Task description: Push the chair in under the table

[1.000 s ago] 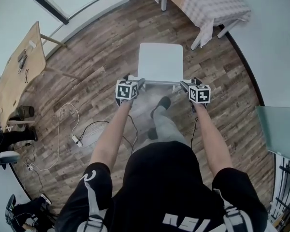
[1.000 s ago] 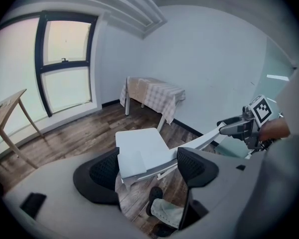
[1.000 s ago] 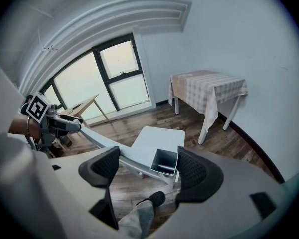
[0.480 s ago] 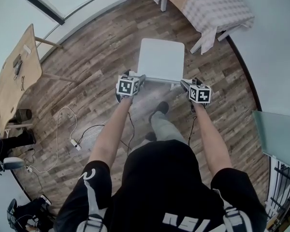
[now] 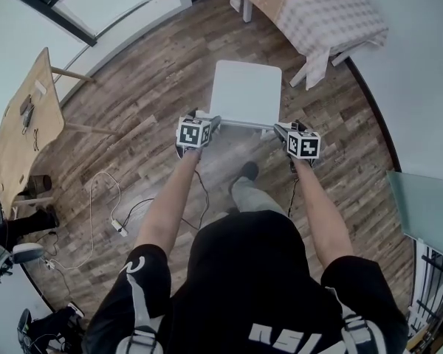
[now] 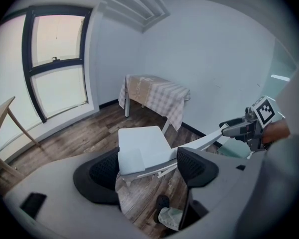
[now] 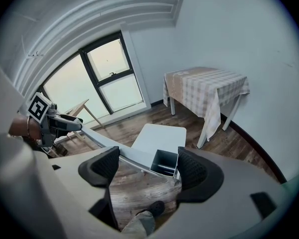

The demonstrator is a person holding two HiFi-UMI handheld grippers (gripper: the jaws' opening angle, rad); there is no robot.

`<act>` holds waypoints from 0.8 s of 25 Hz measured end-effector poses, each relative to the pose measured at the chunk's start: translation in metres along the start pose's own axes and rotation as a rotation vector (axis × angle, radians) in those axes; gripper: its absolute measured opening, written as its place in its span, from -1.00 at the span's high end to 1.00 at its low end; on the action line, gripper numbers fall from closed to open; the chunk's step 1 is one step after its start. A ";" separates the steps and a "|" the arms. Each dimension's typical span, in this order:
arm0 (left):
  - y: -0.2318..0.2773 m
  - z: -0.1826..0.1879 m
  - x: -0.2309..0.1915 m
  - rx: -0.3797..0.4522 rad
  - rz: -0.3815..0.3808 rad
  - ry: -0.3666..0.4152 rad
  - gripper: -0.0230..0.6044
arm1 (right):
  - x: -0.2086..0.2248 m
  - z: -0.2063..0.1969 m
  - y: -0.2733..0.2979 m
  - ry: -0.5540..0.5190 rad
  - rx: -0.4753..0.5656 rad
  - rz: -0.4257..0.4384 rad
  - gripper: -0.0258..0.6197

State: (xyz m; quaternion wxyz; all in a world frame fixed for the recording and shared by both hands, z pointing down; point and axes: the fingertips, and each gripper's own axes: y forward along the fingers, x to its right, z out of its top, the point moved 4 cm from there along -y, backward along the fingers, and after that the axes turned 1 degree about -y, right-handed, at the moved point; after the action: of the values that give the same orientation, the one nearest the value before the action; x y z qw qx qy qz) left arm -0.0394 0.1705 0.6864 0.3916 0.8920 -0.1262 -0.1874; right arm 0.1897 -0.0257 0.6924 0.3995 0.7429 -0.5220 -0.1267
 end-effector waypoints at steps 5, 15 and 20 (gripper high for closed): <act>0.008 0.011 -0.002 -0.021 0.005 0.000 -0.21 | 0.008 0.009 0.006 0.002 -0.010 0.005 -0.26; 0.023 0.027 -0.007 -0.037 -0.014 -0.010 -0.21 | 0.017 0.025 0.017 0.003 -0.011 0.010 -0.27; 0.028 0.038 -0.010 -0.050 0.003 -0.002 -0.21 | 0.022 0.034 0.023 0.015 -0.035 0.012 -0.27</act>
State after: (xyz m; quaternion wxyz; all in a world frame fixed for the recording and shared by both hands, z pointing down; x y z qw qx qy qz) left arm -0.0667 0.1308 0.6861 0.4140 0.8815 -0.1233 -0.1906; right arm 0.1633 -0.0640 0.6924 0.4171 0.7335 -0.5212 -0.1279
